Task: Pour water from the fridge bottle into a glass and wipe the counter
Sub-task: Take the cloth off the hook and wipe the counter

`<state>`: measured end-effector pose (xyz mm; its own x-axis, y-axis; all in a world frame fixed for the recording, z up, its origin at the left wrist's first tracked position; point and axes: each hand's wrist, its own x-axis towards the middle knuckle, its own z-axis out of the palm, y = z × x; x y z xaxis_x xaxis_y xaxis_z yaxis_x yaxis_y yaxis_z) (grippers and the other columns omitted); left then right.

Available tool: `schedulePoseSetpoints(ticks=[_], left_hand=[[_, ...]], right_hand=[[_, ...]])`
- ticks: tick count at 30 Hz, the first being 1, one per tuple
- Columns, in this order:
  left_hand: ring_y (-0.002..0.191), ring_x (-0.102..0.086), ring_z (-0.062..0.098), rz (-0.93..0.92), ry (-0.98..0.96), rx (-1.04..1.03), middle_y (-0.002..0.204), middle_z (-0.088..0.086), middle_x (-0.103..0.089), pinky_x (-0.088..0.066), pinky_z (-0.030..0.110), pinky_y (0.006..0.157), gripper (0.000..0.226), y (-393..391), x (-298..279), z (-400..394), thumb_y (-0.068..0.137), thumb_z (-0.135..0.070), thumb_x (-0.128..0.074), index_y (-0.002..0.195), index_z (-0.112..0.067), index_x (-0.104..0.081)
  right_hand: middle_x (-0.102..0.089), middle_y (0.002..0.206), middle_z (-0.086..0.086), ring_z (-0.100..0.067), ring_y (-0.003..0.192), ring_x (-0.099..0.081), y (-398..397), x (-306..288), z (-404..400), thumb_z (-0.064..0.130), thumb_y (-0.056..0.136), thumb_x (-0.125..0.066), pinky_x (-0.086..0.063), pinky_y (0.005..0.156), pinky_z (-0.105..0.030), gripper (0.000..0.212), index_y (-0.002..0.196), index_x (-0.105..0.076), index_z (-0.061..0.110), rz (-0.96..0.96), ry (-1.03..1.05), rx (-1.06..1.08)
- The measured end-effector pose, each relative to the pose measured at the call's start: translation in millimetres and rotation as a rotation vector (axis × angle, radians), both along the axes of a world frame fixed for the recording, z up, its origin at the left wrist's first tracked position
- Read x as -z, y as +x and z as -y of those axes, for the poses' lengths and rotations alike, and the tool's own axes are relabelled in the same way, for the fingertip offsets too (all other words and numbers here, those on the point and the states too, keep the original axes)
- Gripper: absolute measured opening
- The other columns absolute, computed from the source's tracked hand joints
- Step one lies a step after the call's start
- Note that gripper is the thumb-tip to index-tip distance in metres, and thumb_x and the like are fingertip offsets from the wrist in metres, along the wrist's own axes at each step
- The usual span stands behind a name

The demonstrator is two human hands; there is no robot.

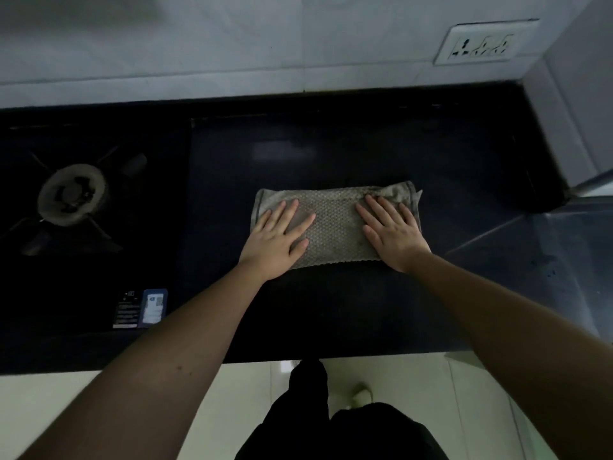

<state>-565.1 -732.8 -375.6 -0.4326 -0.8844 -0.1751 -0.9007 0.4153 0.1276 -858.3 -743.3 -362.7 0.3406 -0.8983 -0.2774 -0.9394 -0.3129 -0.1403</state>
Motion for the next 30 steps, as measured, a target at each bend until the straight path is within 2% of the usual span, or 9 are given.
schedulePoseSetpoints(ticks=[10,13,18,22,26,27,30], left_hand=[[0.150,0.017,0.018,0.024,-0.015,-0.064,0.164,0.000,0.014,0.010,0.039,0.121,0.058,-6.9,-1.1,-76.1,0.102,-0.056,-0.014,0.155,-0.040,0.002],[0.150,0.017,0.017,0.027,-0.013,-0.064,0.164,-0.001,0.015,0.013,0.036,0.120,0.058,-8.7,-1.3,-96.4,0.101,-0.059,-0.011,0.155,-0.041,0.003],[0.149,0.018,0.018,0.038,0.039,-0.081,0.163,0.000,0.017,0.005,0.042,0.122,0.063,-13.9,-3.8,-121.3,0.096,-0.066,0.000,0.153,-0.042,0.009],[0.149,0.022,0.019,0.081,0.109,-0.099,0.162,0.000,0.022,0.005,0.045,0.122,0.067,-20.6,-10.7,-131.3,0.091,-0.063,0.000,0.154,-0.041,0.010],[0.152,0.009,0.024,0.022,0.124,-0.284,0.166,0.005,0.004,0.004,0.050,0.121,0.077,-53.2,-26.6,-131.9,0.084,-0.060,-0.001,0.155,-0.032,-0.014],[0.151,0.010,0.025,0.010,0.129,-0.338,0.166,0.005,0.004,0.005,0.052,0.120,0.078,-63.2,-26.9,-133.7,0.085,-0.061,0.000,0.156,-0.030,-0.011],[0.148,0.023,0.033,0.092,0.126,-0.382,0.162,0.012,0.019,0.011,0.060,0.116,0.079,-78.5,-17.0,-138.7,0.084,-0.068,0.006,0.153,-0.030,0.018]], right_hand=[[0.016,0.160,0.012,-0.011,0.148,0.013,-7.2,-2.9,-67.7,0.053,0.093,0.010,0.008,0.120,-0.043,0.060,0.152,0.013,0.038,0.019,0.021,-0.045],[0.016,0.161,0.012,-0.010,0.148,0.014,-10.5,-3.0,-88.3,0.055,0.092,0.016,0.008,0.120,-0.043,0.062,0.151,0.014,0.039,0.010,0.021,-0.056],[0.019,0.159,0.012,-0.011,0.147,0.016,-13.5,-6.2,-111.5,0.060,0.082,0.029,0.010,0.120,-0.043,0.072,0.150,0.017,0.038,0.013,0.030,-0.073],[0.018,0.160,0.012,-0.012,0.148,0.016,-11.2,-13.5,-123.9,0.059,0.088,0.013,0.011,0.119,-0.044,0.068,0.152,0.013,0.035,0.019,0.076,-0.043],[0.009,0.163,0.006,-0.016,0.148,0.015,15.7,-15.8,-134.3,0.058,0.095,-0.003,0.011,0.116,-0.057,0.069,0.155,0.000,0.027,0.032,0.069,0.110],[0.009,0.163,0.003,-0.019,0.148,0.015,21.6,-14.8,-137.2,0.061,0.093,-0.003,0.012,0.114,-0.059,0.072,0.155,0.001,0.024,0.014,0.061,0.130],[0.010,0.163,-0.003,-0.025,0.149,0.015,26.7,-8.1,-140.9,0.071,0.089,-0.003,0.011,0.111,-0.065,0.079,0.154,0.008,0.027,-0.035,0.029,0.114]])
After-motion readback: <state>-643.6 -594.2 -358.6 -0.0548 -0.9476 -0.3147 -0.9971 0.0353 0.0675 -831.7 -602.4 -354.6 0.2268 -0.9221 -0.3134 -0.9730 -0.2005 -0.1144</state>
